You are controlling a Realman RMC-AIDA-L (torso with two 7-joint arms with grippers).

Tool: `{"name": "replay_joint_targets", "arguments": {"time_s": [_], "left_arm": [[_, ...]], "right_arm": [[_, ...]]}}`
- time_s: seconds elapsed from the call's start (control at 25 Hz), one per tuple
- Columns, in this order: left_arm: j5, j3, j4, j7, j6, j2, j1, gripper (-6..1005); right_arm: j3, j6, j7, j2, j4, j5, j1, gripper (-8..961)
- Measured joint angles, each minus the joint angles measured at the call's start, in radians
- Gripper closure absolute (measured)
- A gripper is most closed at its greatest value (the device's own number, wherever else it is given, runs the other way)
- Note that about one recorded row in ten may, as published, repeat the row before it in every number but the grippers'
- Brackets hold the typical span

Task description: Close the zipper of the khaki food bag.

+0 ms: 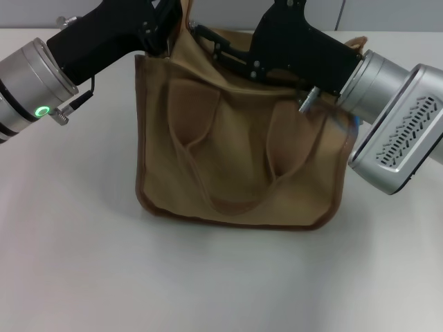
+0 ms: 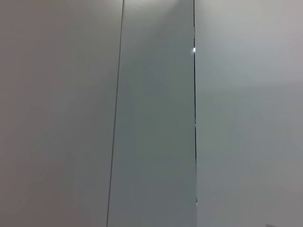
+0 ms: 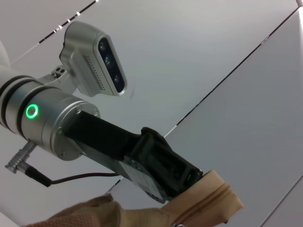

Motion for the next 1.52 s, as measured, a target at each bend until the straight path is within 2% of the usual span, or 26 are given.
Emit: {"name": "replay_joint_targets", "arguments": {"time_s": [0.52, 1.08, 1.28, 1.52], "left_arm": [[0.000, 0.012, -0.002, -0.001, -0.001, 0.000, -0.004, 952], [0.001, 0.012, -0.005, -0.002, 0.008, 0.000, 0.003, 948], [0.000, 0.012, -0.005, -0.003, 0.010, 0.000, 0.005, 947], [0.000, 0.012, -0.005, -0.003, 0.011, 0.000, 0.007, 945]], "right_arm": [[-0.007, 0.032, 0.000, 0.000, 0.026, -0.006, 0.017, 232], [-0.001, 0.037, 0.000, 0.000, 0.023, -0.065, 0.014, 382], [-0.001, 0.039, 0.000, 0.000, 0.023, -0.066, 0.016, 604], [-0.001, 0.040, 0.000, 0.000, 0.024, -0.066, 0.016, 820]]}}
